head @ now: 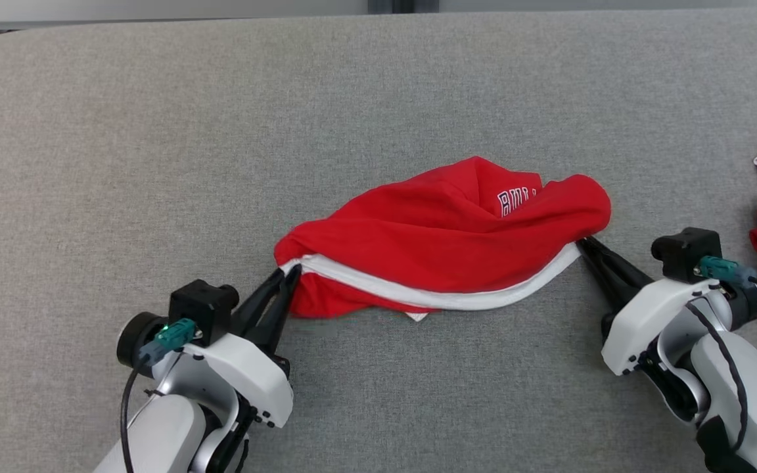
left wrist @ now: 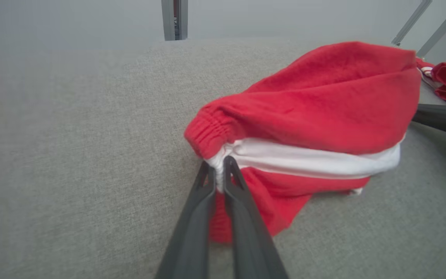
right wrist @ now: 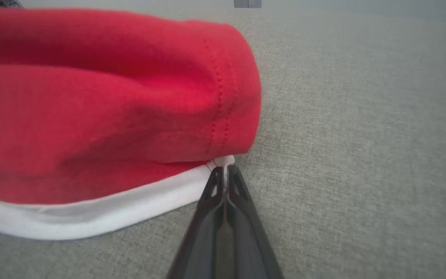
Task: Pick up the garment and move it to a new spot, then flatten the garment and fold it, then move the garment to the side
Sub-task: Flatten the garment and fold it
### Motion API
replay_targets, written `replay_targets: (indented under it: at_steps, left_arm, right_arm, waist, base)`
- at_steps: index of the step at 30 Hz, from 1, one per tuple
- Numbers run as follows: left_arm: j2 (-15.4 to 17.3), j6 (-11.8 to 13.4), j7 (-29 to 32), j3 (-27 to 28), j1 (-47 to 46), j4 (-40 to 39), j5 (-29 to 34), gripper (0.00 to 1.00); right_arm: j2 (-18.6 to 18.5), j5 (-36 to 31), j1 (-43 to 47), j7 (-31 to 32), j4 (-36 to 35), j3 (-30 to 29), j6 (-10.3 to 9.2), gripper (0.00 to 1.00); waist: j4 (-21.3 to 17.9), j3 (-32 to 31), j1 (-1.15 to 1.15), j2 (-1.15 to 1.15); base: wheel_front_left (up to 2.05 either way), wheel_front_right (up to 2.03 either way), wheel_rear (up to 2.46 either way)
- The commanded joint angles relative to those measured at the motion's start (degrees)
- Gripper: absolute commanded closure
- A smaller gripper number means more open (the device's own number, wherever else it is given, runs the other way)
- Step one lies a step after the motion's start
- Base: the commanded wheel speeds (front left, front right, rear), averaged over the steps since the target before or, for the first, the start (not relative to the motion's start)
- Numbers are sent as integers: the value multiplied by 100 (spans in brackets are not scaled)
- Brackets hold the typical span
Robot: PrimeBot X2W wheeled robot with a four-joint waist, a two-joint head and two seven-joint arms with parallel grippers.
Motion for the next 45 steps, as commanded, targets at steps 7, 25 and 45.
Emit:
replay_targets:
  at_steps: [7, 25, 45]
  left_arm:
    - [234, 177, -143, 262, 200, -558, -102, 100]
    - [665, 628, 17, 650, 307, -2716, 28, 100]
    - [585, 886, -150, 983, -576, -3421, 351, 100]
  right_arm:
    - [-255, 633, 714, -385, -834, -220, -1, 100]
    - [524, -173, 1590, -1053, -4411, -2387, -1, 100]
    - [760, -826, 737, -740, -4882, -2438, -1, 100]
  waist:
    - [-166, -418, 0, 0]
    - [-552, -1486, 0, 0]
    - [-607, -1222, 0, 0]
  base:
    - [0, 0, 0]
    - [0, 0, 0]
    - [0, 0, 0]
